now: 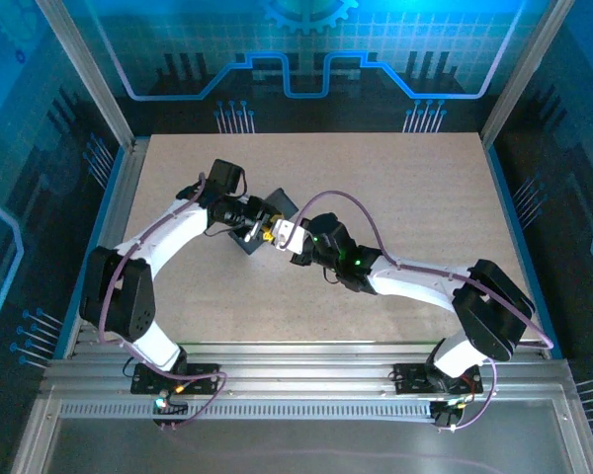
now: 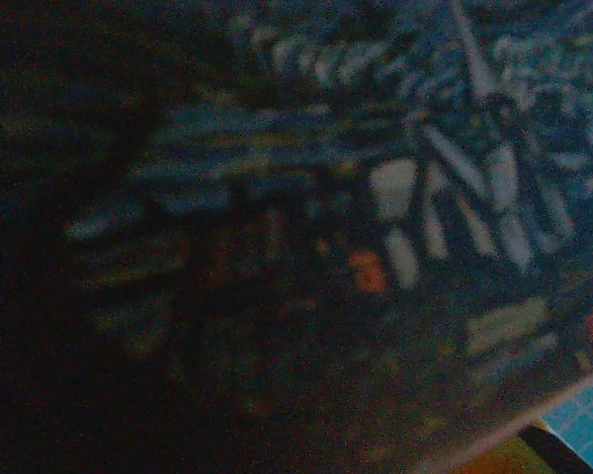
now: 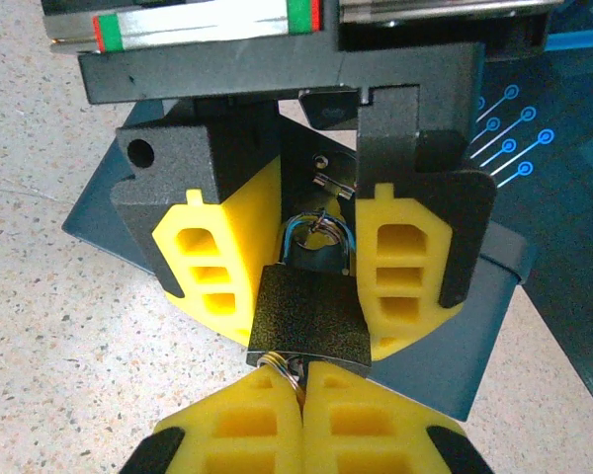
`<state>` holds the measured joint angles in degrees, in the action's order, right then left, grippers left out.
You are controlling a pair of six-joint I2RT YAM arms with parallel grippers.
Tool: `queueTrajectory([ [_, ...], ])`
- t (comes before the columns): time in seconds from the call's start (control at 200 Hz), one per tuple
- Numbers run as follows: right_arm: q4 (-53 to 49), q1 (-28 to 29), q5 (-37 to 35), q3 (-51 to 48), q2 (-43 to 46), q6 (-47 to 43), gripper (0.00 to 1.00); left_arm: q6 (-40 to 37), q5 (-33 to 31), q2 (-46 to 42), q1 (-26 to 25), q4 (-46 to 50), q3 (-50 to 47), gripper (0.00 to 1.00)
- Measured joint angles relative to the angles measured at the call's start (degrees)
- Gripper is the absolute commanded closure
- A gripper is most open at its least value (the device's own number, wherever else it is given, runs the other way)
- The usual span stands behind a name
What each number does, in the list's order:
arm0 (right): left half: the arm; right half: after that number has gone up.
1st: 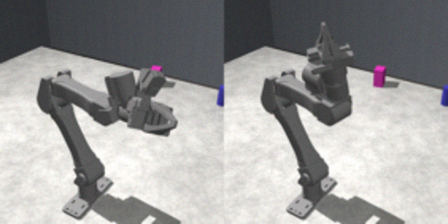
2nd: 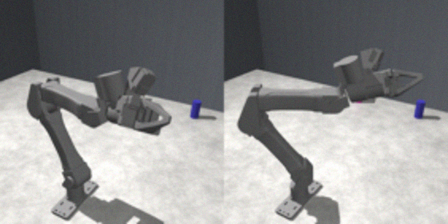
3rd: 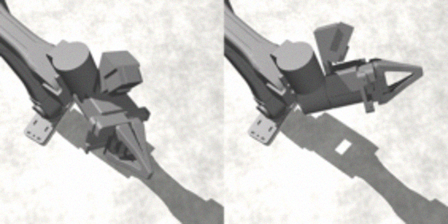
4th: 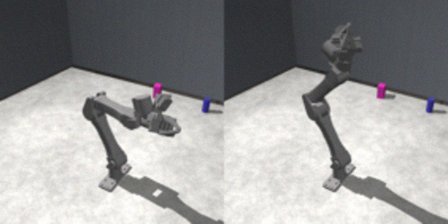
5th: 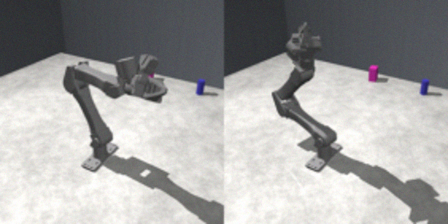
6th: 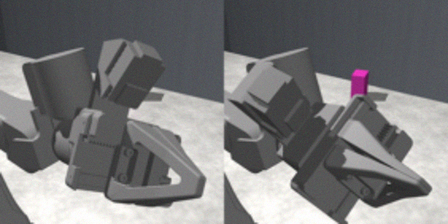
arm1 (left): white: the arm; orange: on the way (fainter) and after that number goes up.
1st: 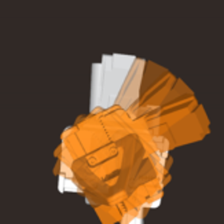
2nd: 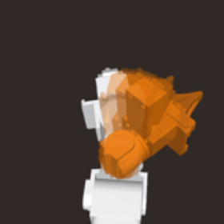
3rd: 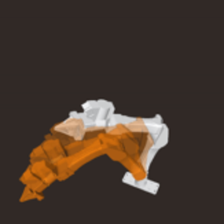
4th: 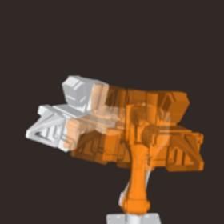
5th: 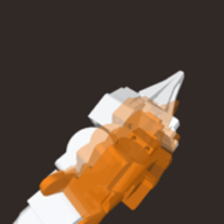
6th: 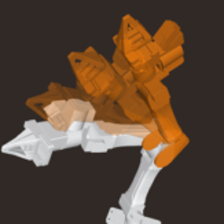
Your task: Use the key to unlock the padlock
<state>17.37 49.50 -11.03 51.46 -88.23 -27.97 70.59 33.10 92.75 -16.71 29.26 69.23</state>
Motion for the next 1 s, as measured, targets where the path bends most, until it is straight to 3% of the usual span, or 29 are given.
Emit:
queueTrajectory([
  [0.245,-3.7,-3.0,7.1,1.7,0.0,13.0,1.00,0.2,0.2,0.0,0.0,-1.7,-0.9,1.00],
  [0.315,-6.2,-4.7,11.6,3.1,-0.2,18.8,0.79,0.6,0.4,0.0,0.0,-2.3,-1.4,1.00],
  [0.435,-10.6,-8.8,22.2,7.7,-2.6,29.2,0.68,1.0,0.4,-0.3,0.0,-2.6,-2.3,1.00],
  [0.65,-4.5,-18.5,37.1,4.8,-5.1,50.9,0.63,1.0,0.4,-0.4,0.0,-2.5,-2.6,1.00],
  [1.0,0.6,-17.0,45.5,4.8,-8.6,62.8,0.62,1.0,0.4,-0.5,0.0,-2.6,-2.6,1.00],
])
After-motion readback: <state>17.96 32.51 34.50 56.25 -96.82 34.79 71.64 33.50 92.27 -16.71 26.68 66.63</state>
